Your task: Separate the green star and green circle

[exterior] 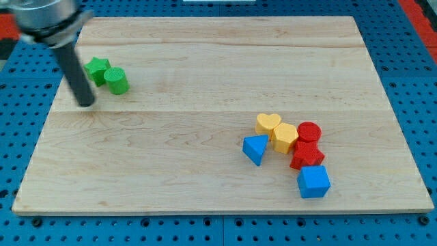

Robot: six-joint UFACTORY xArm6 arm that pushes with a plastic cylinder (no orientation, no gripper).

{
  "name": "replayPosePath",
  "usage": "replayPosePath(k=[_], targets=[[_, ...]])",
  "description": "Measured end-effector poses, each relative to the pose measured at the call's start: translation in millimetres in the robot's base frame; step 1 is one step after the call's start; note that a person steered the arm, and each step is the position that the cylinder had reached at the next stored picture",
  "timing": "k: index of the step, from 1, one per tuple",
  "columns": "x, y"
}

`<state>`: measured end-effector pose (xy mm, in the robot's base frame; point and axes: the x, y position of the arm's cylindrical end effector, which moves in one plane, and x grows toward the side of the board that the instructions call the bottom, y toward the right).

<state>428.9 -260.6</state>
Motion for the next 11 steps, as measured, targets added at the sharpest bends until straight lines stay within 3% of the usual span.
replayPosePath(k=[1,2,3,5,6,7,8,9,10,11], targets=[[-35.8,-31.2],[-79.7,-23.5],[-93.8,1.3],[-9.3,47.5],[9.4,72.5],[17.9,15.2],[-20.0,-14.5],[-52.1,16.4],[-51.5,117.5],[-46.0,160.5]])
